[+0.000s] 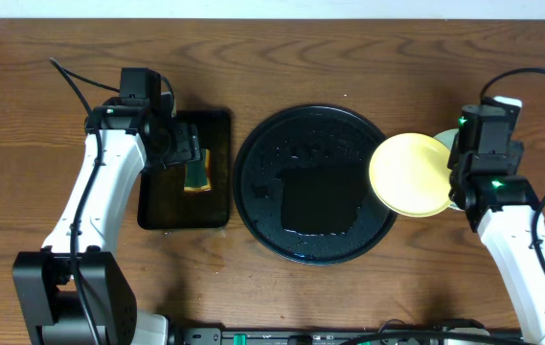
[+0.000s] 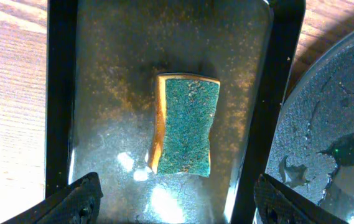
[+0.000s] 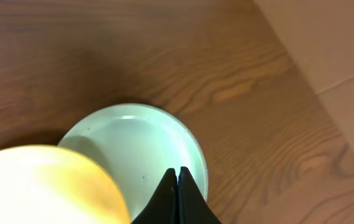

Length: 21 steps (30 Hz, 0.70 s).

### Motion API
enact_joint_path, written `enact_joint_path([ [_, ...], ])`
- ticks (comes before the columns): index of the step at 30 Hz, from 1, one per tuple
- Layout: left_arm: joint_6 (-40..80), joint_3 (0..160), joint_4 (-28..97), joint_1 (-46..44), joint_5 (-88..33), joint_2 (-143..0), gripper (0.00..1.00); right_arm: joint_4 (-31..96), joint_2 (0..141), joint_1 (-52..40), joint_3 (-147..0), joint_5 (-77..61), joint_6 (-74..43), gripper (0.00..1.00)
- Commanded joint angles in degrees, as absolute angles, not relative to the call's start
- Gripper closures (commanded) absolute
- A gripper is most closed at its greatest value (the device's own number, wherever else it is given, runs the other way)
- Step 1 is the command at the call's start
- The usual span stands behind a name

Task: Clean dirty plates on tray and stack at the side
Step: 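Lift the yellow plate with the right gripper and carry it right, then lower the yellow plate onto the green plate stack and release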

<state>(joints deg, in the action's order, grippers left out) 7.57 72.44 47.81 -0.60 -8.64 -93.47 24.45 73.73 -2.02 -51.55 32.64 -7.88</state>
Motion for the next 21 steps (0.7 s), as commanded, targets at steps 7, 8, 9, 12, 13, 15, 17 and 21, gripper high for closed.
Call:
enact_joint_path([
  [7, 8.1, 72.23, 47.97, -0.69, -8.51, -92.58, 0.21, 28.71, 74.65, -0.45, -52.36, 14.66, -12.84, 0.95],
  [8, 8.1, 72.23, 47.97, -0.69, -8.51, -92.58, 0.21, 29.56, 75.31, -0.45, -52.31, 14.72, -12.88, 0.99],
  [9, 8.1, 72.23, 47.97, -0.69, -8.51, -92.58, 0.21, 29.85, 76.14, -0.43, -52.1, 14.72, -12.86, 0.99],
  [12, 8.1, 72.23, 47.97, -0.69, -8.51, -92.58, 0.21, 29.34, 79.2, -0.21, -51.31, 14.79, -12.84, 0.99],
  [13, 8.1, 72.23, 47.97, -0.69, -8.51, -92.58, 0.21, 29.12, 80.6, 0.1, -51.24, 14.74, -12.88, 0.99],
  [15, 8.1, 72.23, 47.97, -0.69, -8.51, -92.58, 0.21, 28.05, 83.4, 0.8, -51.24, 14.74, -12.88, 0.99],
  [17, 8.1, 72.23, 47.97, -0.69, -8.51, -92.58, 0.21, 26.63, 85.91, 1.52, -51.24, 14.76, -12.84, 0.99],
  [21, 8.1, 72.23, 47.97, -0.69, -8.51, -92.58, 0.21, 25.1, 89.8, 3.7, -51.24, 14.74, -13.21, 0.99],
])
